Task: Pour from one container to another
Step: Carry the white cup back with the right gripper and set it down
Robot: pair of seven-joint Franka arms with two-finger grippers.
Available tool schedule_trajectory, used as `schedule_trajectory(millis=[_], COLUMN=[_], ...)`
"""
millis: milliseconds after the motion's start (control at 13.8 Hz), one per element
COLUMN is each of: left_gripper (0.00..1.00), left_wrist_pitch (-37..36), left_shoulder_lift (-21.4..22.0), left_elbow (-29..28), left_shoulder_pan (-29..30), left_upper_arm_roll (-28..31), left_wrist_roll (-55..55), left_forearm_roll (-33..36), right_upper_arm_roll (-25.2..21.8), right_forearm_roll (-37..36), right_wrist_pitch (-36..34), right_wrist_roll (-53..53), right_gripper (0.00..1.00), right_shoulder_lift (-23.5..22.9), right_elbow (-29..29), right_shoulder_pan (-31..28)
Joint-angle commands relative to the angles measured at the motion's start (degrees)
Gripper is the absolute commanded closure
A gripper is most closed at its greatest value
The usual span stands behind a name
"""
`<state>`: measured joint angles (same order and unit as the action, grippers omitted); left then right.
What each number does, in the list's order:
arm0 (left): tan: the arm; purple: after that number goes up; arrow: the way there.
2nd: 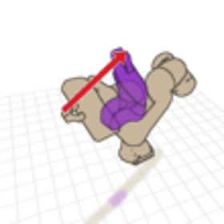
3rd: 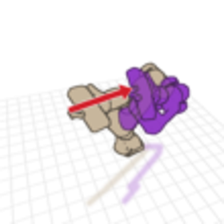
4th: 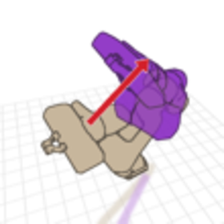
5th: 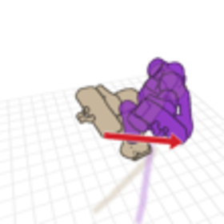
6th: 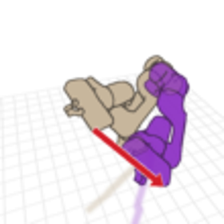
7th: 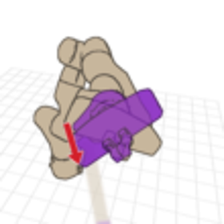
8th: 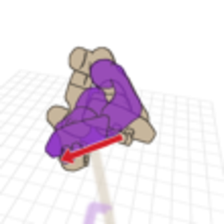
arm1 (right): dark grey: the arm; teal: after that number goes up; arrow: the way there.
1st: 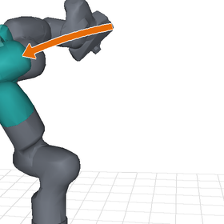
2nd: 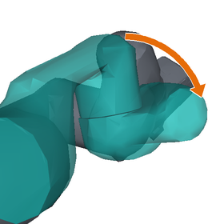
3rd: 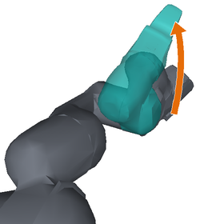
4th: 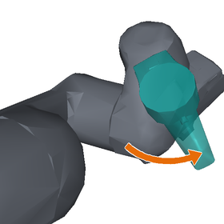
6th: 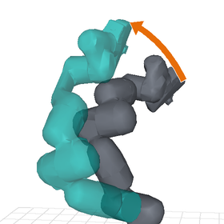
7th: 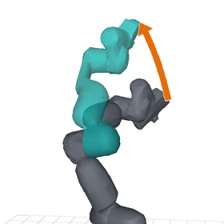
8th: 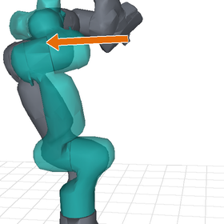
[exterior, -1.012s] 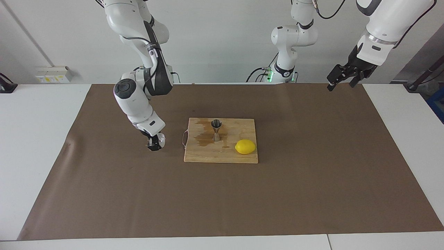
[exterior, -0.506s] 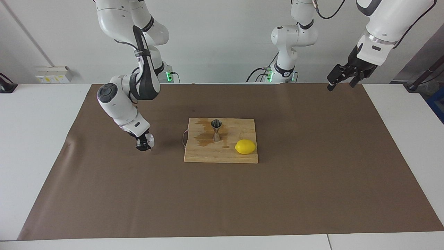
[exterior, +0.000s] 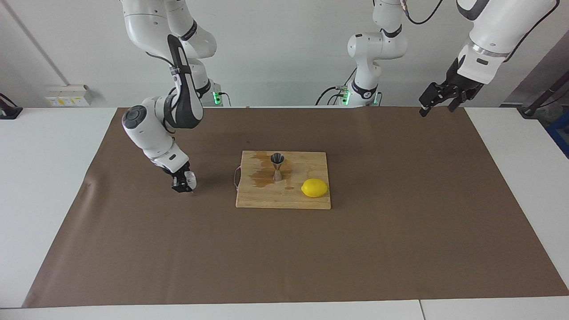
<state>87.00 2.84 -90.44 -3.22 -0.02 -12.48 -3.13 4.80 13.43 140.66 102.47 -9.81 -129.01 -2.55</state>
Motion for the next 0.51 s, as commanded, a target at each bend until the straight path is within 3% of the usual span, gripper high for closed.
schedule_trajectory(millis=[0,217,434], left_gripper=[0.0,0.0,0.0], left_wrist_pitch=[-0.17,-0.17,-0.17], left_shoulder_lift=[1.73,1.73,1.73], left_elbow=[-1.94,-1.94,-1.94], left_shoulder_pan=[0.85,0.85,0.85], left_upper_arm_roll=[-0.33,-0.33,-0.33], left_wrist_roll=[0.0,0.0,0.0], left_forearm_roll=[-0.65,-0.65,-0.65], right_upper_arm_roll=[0.39,0.56,0.56], right_forearm_roll=[2.04,2.04,2.04], right_wrist_pitch=[1.02,-0.91,-7.39], right_wrist_roll=[1.59,0.63,-3.5], right_gripper=[0.0,0.0,0.0], right_shoulder_lift=[1.19,1.98,2.77], right_elbow=[-1.51,1.21,5.51], right_shoulder_pan=[0.09,0.09,0.18])
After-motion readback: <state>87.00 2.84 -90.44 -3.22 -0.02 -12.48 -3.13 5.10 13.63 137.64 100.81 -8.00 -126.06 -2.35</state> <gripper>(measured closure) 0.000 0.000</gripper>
